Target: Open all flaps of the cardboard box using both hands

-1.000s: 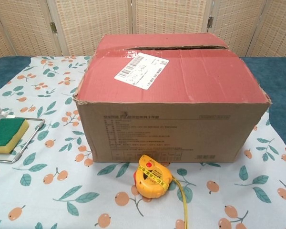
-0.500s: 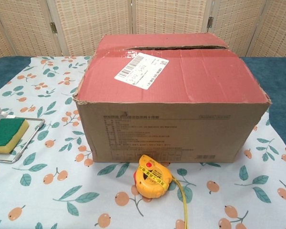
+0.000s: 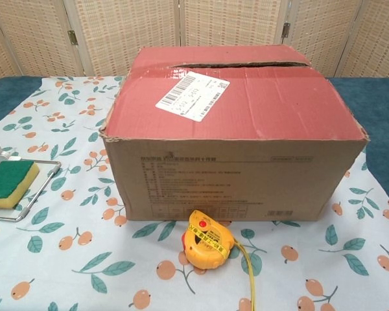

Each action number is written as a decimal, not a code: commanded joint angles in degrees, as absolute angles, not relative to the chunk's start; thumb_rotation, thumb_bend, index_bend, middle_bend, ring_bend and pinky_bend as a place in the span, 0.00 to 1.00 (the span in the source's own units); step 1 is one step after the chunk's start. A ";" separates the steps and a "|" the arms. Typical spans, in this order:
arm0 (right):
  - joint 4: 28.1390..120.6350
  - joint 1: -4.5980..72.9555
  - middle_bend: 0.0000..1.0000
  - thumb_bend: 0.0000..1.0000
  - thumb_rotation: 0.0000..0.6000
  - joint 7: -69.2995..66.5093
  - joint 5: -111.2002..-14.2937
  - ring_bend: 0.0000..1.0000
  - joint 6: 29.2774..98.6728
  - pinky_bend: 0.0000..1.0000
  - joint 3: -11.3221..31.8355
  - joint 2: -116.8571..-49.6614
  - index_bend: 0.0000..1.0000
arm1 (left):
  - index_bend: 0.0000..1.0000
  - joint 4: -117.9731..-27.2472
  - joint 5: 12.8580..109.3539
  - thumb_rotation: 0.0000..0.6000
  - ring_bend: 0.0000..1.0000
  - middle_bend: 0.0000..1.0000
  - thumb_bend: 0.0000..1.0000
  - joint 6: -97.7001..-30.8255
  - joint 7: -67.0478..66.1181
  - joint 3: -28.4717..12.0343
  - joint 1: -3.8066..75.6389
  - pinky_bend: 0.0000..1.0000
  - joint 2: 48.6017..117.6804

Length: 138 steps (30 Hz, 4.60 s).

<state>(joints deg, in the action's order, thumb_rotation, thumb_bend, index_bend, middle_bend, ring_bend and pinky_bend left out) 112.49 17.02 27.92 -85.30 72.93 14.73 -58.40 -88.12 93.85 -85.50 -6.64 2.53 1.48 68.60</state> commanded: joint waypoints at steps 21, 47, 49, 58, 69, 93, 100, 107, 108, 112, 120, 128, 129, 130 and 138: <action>93.57 41.96 0.00 0.34 0.74 26.98 -60.79 0.00 49.85 0.00 20.19 -71.19 0.03 | 0.00 -83.56 88.91 1.00 0.00 0.01 0.34 -89.25 1.11 -1.07 1.19 0.00 67.95; 76.82 52.64 0.00 0.34 0.74 23.46 -53.89 0.00 49.20 0.00 21.76 -80.52 0.03 | 0.00 -83.79 86.06 1.00 0.00 0.01 0.34 -89.74 5.50 -2.04 0.17 0.00 65.93; 75.72 53.82 0.00 0.34 0.74 21.99 -52.54 0.00 48.61 0.00 23.56 -80.24 0.03 | 0.00 -83.74 85.82 1.00 0.00 0.01 0.34 -89.51 5.67 -2.01 0.12 0.00 65.91; 65.99 61.98 0.00 0.34 0.74 21.63 -44.40 0.00 44.76 0.00 29.04 -81.16 0.03 | 0.00 -83.94 84.31 1.00 0.00 0.01 0.34 -89.44 7.10 -2.60 -0.36 0.00 65.33; 35.28 71.71 0.00 0.34 0.75 18.80 -38.18 0.00 36.19 0.00 31.12 -90.48 0.03 | 0.00 -83.03 81.90 1.00 0.00 0.01 0.34 -87.12 8.86 -3.47 0.12 0.00 65.00; 94.81 41.92 0.00 0.34 0.74 -28.42 -55.78 0.00 21.77 0.00 34.03 -54.23 0.03 | 0.00 -83.08 80.75 1.00 0.00 0.01 0.35 -84.39 5.16 -3.71 1.44 0.00 66.00; 93.94 37.58 0.00 0.34 0.74 -40.92 -59.12 0.05 8.22 0.07 40.68 -52.34 0.03 | 0.00 -82.59 80.77 1.00 0.00 0.02 0.35 -83.43 3.94 -3.85 2.32 0.00 66.61; 84.62 35.45 0.00 0.34 0.75 -38.25 -53.61 0.07 -12.19 0.09 52.96 -58.86 0.03 | 0.00 -82.05 79.99 1.00 0.00 0.04 0.35 -81.70 3.92 -3.93 3.08 0.00 66.84; 82.92 34.97 0.00 0.34 0.76 -36.39 -52.18 0.08 -14.73 0.09 54.64 -60.10 0.03 | 0.00 -82.02 79.88 1.00 0.00 0.04 0.35 -81.67 3.90 -3.96 3.09 0.00 66.86; 75.18 33.80 0.00 0.34 0.76 -26.51 -45.55 0.08 -24.78 0.11 60.68 -65.49 0.03 | 0.00 -81.86 79.42 1.00 0.00 0.04 0.35 -81.58 4.08 -4.03 3.00 0.00 66.90; 65.82 35.05 0.00 0.34 0.77 -15.79 -36.11 0.07 -36.33 0.14 63.54 -71.06 0.00 | 0.00 -81.67 79.35 1.00 0.00 0.04 0.35 -81.40 3.87 -3.82 3.00 0.00 66.97; 62.38 37.00 0.00 0.34 0.77 -12.23 -32.23 0.07 -39.28 0.15 61.58 -72.55 0.00 | 0.00 -81.77 79.63 1.00 0.00 0.04 0.35 -81.82 4.15 -3.68 2.81 0.00 66.87; 62.21 37.12 0.00 0.34 0.77 -12.03 -31.97 0.07 -39.31 0.15 61.30 -72.58 0.00 | 0.00 -81.73 79.63 1.00 0.00 0.04 0.35 -81.78 4.19 -3.67 2.83 0.00 66.87; 62.05 37.24 0.00 0.34 0.77 -11.67 -31.74 0.07 -39.25 0.15 60.94 -72.63 0.00 | 0.00 -81.69 79.60 1.00 0.00 0.04 0.35 -81.71 4.29 -3.68 2.85 0.00 66.86; 61.80 37.67 0.00 0.34 0.77 -10.06 -30.91 0.07 -39.39 0.15 58.53 -71.96 0.00 | 0.00 -81.60 79.56 1.00 0.00 0.04 0.35 -81.55 4.27 -3.64 2.93 0.00 66.89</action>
